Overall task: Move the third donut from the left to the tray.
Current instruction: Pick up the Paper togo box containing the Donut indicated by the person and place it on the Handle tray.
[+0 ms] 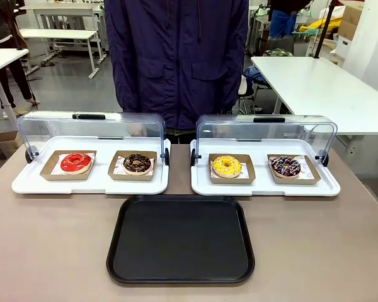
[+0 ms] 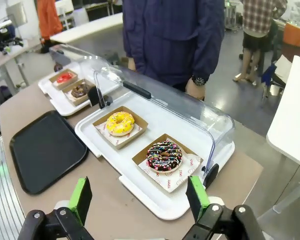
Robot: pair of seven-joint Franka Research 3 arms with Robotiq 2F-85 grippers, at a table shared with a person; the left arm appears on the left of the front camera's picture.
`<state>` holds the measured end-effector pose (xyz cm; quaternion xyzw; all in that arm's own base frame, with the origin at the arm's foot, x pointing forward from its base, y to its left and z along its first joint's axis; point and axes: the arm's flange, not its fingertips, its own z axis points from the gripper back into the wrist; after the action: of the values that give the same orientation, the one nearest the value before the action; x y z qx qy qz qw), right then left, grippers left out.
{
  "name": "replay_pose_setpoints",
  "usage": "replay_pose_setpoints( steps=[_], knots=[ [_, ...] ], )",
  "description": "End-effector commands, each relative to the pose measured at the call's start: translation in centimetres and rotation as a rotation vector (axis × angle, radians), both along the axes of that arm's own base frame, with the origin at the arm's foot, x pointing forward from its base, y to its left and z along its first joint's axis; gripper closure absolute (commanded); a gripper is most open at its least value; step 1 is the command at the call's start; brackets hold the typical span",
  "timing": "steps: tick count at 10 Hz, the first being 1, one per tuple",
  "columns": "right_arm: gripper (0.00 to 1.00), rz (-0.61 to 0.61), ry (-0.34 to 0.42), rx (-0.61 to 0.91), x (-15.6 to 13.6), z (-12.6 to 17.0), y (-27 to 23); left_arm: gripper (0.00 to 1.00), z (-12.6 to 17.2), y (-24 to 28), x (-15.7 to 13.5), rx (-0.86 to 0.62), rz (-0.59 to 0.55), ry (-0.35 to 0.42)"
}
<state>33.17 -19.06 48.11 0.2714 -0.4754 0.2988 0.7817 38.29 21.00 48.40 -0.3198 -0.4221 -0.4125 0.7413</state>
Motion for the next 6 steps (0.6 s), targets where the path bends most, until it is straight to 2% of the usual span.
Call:
replay_pose_setpoints(
  steps=[1,3,4,6],
  knots=[
    [0.00,0.016,-0.019,-0.003,0.3,0.2,-0.1,0.00,-0.3,-1.2,-0.5,-0.040,-0.005,-0.031],
    [0.00,0.021,-0.020,0.005,0.2,0.6,-0.1,0.00,-0.5,-1.7,-1.2,-0.036,0.032,-0.030],
    [0.00,0.003,0.002,0.008,0.2,0.0,0.1,0.00,-0.3,-1.0,-0.2,-0.024,0.003,0.001],
    [0.00,0.003,0.002,0.008,0.2,0.0,0.1,0.00,-0.3,-1.0,-0.2,-0.024,0.003,0.001]
  ],
)
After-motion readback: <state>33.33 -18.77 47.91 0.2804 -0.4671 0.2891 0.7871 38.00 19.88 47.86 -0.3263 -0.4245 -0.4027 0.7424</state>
